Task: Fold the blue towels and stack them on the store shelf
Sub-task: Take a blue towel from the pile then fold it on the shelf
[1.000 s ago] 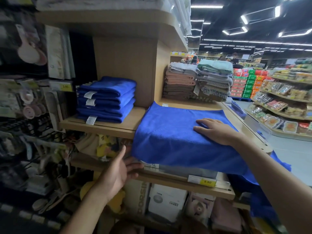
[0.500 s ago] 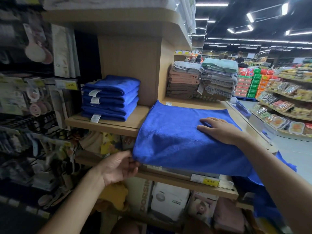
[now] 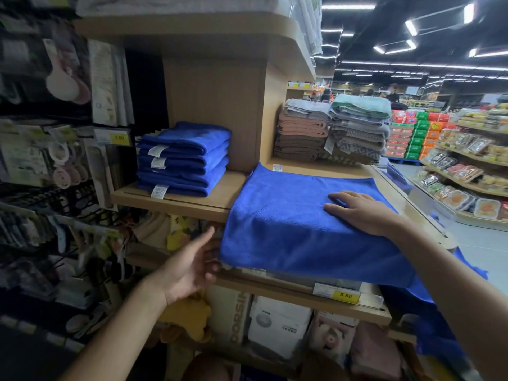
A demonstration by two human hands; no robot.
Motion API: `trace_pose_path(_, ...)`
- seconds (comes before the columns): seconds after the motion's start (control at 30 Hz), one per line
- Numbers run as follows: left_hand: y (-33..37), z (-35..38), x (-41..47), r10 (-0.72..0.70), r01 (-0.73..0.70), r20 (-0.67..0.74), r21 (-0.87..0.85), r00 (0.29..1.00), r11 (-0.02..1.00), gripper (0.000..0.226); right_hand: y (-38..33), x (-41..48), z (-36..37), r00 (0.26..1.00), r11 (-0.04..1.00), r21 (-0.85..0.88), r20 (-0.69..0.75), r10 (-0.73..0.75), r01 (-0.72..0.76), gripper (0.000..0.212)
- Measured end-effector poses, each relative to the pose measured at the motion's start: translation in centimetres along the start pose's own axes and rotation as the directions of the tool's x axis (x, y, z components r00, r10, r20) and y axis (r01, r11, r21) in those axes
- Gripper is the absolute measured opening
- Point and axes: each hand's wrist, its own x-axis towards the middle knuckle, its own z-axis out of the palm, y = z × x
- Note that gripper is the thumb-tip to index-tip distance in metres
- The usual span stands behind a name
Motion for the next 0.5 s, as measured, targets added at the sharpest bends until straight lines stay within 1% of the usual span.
trace_pose_path(0.03,-0.2,0.2,-0.1,0.006,-0.007,0.006,0.091,1.0,0.996,0.044,0.0,-0.1,0.0,1.0,1.0,-0.003,0.004,-0.001,0.001,0.064)
trace_pose_path(0.07,-0.5,0.4,-0.1,0.049,-0.043,-0.024,0.212,0.998,0.976,0.055,-0.1,-0.1,0.0,1.0,1.0,-0.006,0.007,-0.003,0.003,0.064)
trace_pose_path(0.13,-1.0,0.6,-0.1,0.222,-0.139,-0.128,0.465,0.967,0.874,0.063,-0.2,-0.2,-0.1,1.0,1.0,-0.013,0.009,-0.006,0.006,0.064)
trace_pose_path(0.17,-1.2,0.6,-0.1,0.31,-0.172,-0.176,0.54,0.934,0.824,0.059,-0.2,-0.3,-0.2,1.0,1.0,-0.016,0.013,-0.007,0.008,0.063)
trace_pose_path(0.2,-1.3,0.4,-0.1,0.367,-0.198,-0.194,0.575,0.91,0.794,0.051,-0.2,-0.4,-0.3,1.0,1.0,-0.017,0.019,-0.009,0.009,0.063)
trace_pose_path(0.23,-1.4,0.2,-0.3,0.394,-0.219,-0.191,0.582,0.899,0.783,0.039,-0.1,-0.5,-0.4,1.0,1.0,-0.018,0.029,-0.011,0.012,0.063)
trace_pose_path(0.3,-1.3,-0.1,-0.6,0.428,-0.26,-0.128,0.629,0.895,0.733,0.006,0.1,-0.7,-0.4,0.999,0.999,-0.027,0.047,-0.017,0.019,0.065)
trace_pose_path(0.33,-1.1,0.0,-0.7,0.474,-0.289,-0.086,0.693,0.876,0.661,0.009,0.2,-0.8,-0.4,0.998,0.999,-0.035,0.057,-0.02,0.022,0.066)
trace_pose_path(0.37,-0.7,0.3,-0.9,0.55,-0.322,-0.052,0.763,0.834,0.561,0.013,0.2,-0.8,-0.4,0.997,0.999,-0.045,0.073,-0.018,0.021,0.067)
trace_pose_path(0.4,0.1,0.8,-1.0,0.654,-0.357,-0.023,0.823,0.756,0.442,0.013,0.2,-0.7,-0.6,0.995,0.999,-0.052,0.095,-0.011,0.016,0.068)
trace_pose_path(0.47,2.7,2.9,-1.5,0.837,-0.441,0.071,0.872,0.543,0.212,0.004,0.3,0.1,-1.2,0.99,0.999,-0.051,0.144,0.006,0.001,0.071)
trace_pose_path(0.5,4.2,4.4,-1.5,0.881,-0.481,0.134,0.869,0.454,0.116,0.008,0.4,0.8,-1.6,0.986,0.999,-0.032,0.164,0.016,-0.011,0.072)
